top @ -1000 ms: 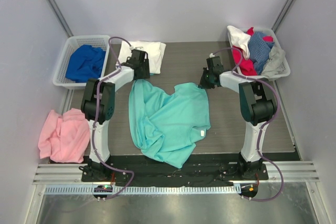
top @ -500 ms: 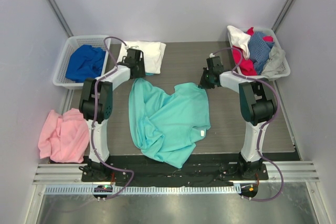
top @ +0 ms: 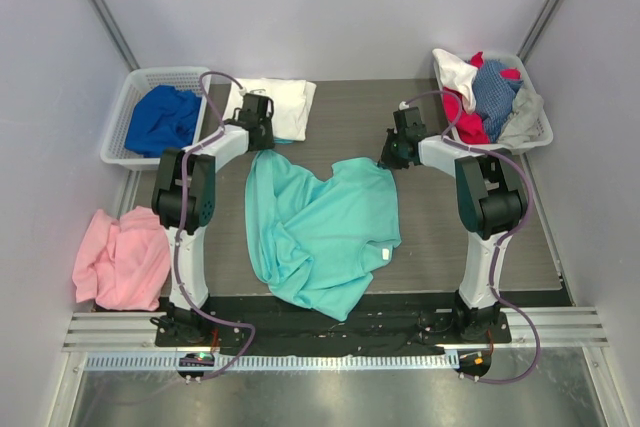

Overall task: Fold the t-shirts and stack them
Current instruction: Flatten the tshirt out

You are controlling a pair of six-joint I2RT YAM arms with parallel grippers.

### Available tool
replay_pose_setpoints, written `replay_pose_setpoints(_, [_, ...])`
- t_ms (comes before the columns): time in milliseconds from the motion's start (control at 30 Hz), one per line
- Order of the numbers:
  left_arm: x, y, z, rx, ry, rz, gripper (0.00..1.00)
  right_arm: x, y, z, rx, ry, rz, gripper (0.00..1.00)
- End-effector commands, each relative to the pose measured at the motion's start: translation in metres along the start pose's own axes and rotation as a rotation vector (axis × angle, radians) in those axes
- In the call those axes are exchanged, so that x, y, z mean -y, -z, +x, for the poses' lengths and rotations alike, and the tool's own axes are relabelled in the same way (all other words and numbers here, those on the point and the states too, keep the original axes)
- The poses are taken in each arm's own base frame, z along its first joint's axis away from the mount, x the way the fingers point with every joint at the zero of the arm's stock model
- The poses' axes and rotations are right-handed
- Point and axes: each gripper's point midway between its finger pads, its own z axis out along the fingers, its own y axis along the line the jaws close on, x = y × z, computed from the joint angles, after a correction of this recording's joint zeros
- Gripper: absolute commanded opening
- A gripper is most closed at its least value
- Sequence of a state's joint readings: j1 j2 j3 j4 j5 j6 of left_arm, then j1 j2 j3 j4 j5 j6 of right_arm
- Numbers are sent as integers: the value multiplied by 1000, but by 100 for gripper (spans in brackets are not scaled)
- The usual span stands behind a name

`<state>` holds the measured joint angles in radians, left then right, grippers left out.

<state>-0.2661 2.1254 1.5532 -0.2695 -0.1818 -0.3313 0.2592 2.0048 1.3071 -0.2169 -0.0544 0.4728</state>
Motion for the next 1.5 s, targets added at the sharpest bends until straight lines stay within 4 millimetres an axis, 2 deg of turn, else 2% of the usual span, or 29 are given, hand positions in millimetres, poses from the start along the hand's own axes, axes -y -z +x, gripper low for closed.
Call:
replay_pose_setpoints(0, [3, 0, -8, 34, 0, 26, 32, 16, -10, 19, -64, 6, 51, 1])
replay_pose_setpoints(100, [4, 0, -6, 31, -3, 32, 24, 15, -10, 19, -63, 6, 50, 1])
replay_pose_setpoints(300, [1, 0, -3, 22, -7, 29, 0, 16, -9, 20, -65, 5, 53, 1])
replay_pose_setpoints(400, [-1, 4, -7, 29, -13, 26, 0, 17, -6, 16, -54, 3, 56, 1])
replay_pose_setpoints(467, [-5, 12, -15, 39, -24, 11, 0, 13, 2, 7, -29, -2, 46, 1])
replay_pose_setpoints(567, [-8, 46, -47, 100, -32, 5, 0, 4, 28, -20, 55, -12, 29, 1])
replay_pose_setpoints(600, [-10, 67, -62, 127, -30, 3, 0, 2, 37, -31, 86, -17, 25, 1])
replay_pose_setpoints(633, [-9, 85, -81, 170, -26, 9, 0, -3, 59, -51, 151, -19, 30, 1])
replay_pose_setpoints(667, [-12, 99, -94, 196, -26, 3, 0, -4, 71, -58, 162, -18, 40, 1])
replay_pose_setpoints(700, [-14, 128, -114, 251, -17, 9, 0, -10, 89, -80, 226, -10, 45, 1])
replay_pose_setpoints(733, [-16, 148, -129, 280, -10, 9, 0, -13, 105, -92, 264, -10, 47, 1])
replay_pose_setpoints(767, [-20, 164, -139, 307, -4, 3, 0, -19, 129, -104, 304, -7, 43, 1])
replay_pose_setpoints(800, [-23, 196, -155, 367, 5, 11, 0, -24, 151, -125, 370, -9, 48, 1])
replay_pose_setpoints(833, [-26, 217, -166, 398, 8, 10, 0, -28, 166, -135, 403, -3, 44, 1])
replay_pose_setpoints(900, [-35, 252, -180, 456, 16, -2, 0, -38, 210, -159, 495, -9, 29, 1])
replay_pose_setpoints(933, [-39, 283, -190, 510, 28, 4, 0, -38, 225, -168, 533, -13, 38, 1])
replay_pose_setpoints(967, [-43, 296, -192, 531, 29, 0, 0, -38, 238, -172, 551, -15, 39, 1])
replay_pose_setpoints(1000, [-47, 309, -195, 553, 32, -7, 0, -43, 264, -182, 603, -20, 22, 1])
replay_pose_setpoints(1033, [-52, 334, -198, 590, 30, -7, 0, -44, 277, -188, 632, -22, 23, 1])
replay_pose_setpoints(1067, [-55, 346, -199, 607, 28, -11, 0, -43, 288, -189, 645, -22, 27, 1])
replay_pose_setpoints(1100, [-59, 358, -200, 625, 30, -20, 0, -46, 314, -196, 699, -30, 14, 1])
replay_pose_setpoints(1133, [-65, 370, -198, 636, 22, -37, 0, -46, 328, -199, 726, -31, 15, 1])
replay_pose_setpoints(1167, [-70, 392, -199, 675, 30, -41, 0, -40, 341, -201, 757, -34, 42, 1])
replay_pose_setpoints(1200, [-75, 403, -197, 688, 32, -53, 0, -41, 367, -207, 810, -41, 34, 1])
replay_pose_setpoints(1233, [-81, 414, -196, 705, 32, -78, 0, -41, 380, -209, 836, -43, 38, 1])
replay_pose_setpoints(1267, [-87, 436, -195, 744, 41, -86, 0, -37, 398, -213, 876, -46, 61, 1])
replay_pose_setpoints(1333, [-98, 456, -190, 771, 56, -111, 0, -34, 426, -214, 927, -53, 65, 1])
replay_pose_setpoints(1367, [-102, 472, -186, 798, 61, -114, 0, -33, 440, -216, 953, -59, 70, 1])
replay_pose_setpoints(1467, [-113, 495, -176, 820, 66, -141, 0, -31, 474, -212, 1014, -69, 61, 1])
